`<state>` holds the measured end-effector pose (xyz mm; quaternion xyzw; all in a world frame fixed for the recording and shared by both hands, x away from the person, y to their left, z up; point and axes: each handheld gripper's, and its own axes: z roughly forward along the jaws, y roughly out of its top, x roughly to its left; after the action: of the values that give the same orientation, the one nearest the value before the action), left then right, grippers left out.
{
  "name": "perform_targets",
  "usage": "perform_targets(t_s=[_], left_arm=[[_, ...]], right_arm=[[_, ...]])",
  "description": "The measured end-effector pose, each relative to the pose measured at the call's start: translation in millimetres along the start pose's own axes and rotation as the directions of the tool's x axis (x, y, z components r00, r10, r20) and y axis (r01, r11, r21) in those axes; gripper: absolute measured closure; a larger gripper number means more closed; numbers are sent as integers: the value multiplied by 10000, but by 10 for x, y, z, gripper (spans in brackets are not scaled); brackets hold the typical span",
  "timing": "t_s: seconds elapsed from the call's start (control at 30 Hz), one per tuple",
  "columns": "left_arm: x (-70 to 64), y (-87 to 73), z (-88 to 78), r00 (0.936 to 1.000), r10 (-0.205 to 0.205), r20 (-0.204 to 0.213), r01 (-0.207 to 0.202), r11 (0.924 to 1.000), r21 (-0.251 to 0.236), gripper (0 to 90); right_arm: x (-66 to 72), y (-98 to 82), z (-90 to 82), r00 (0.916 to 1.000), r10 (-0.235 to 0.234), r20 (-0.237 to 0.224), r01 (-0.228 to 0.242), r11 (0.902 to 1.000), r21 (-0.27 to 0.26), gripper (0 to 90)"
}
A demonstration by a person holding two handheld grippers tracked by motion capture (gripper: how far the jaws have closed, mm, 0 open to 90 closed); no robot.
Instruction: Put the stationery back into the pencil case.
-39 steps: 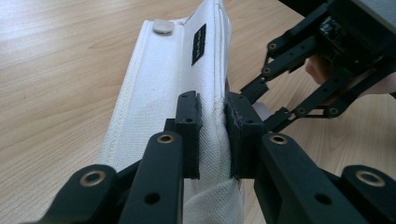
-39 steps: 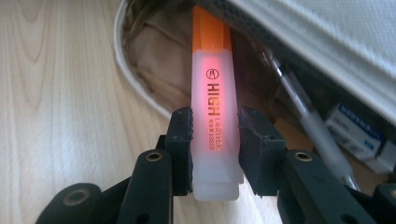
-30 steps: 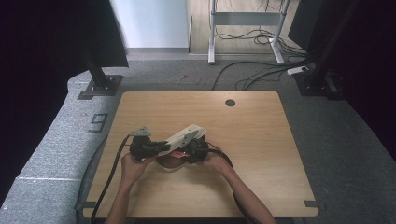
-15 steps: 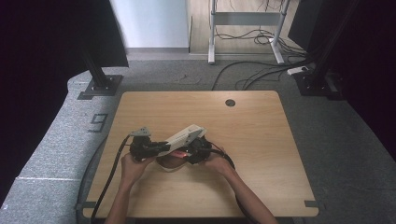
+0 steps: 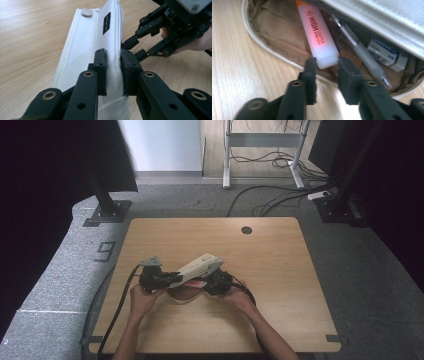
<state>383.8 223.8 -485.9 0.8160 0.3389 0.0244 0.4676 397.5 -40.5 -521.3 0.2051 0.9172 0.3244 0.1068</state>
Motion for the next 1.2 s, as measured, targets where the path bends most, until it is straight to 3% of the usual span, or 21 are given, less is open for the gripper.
perform_targets(t_s=[0.5, 0.9, 1.2], left_arm=[[-7, -13, 16, 10000, -35, 61, 34, 10000, 66, 752], [-21, -49, 60, 9996, -104, 254, 97, 9996, 271, 725], [-75, -96, 125, 9996, 130, 240, -143, 9984, 546, 689]], right_arm=[[-16, 111, 129, 9998, 128, 157, -127, 9999, -88, 707], [-46, 35, -12, 9993, 307, 233, -297, 9986, -431, 623], [-68, -71, -176, 9981, 579, 200, -567, 9967, -584, 592]])
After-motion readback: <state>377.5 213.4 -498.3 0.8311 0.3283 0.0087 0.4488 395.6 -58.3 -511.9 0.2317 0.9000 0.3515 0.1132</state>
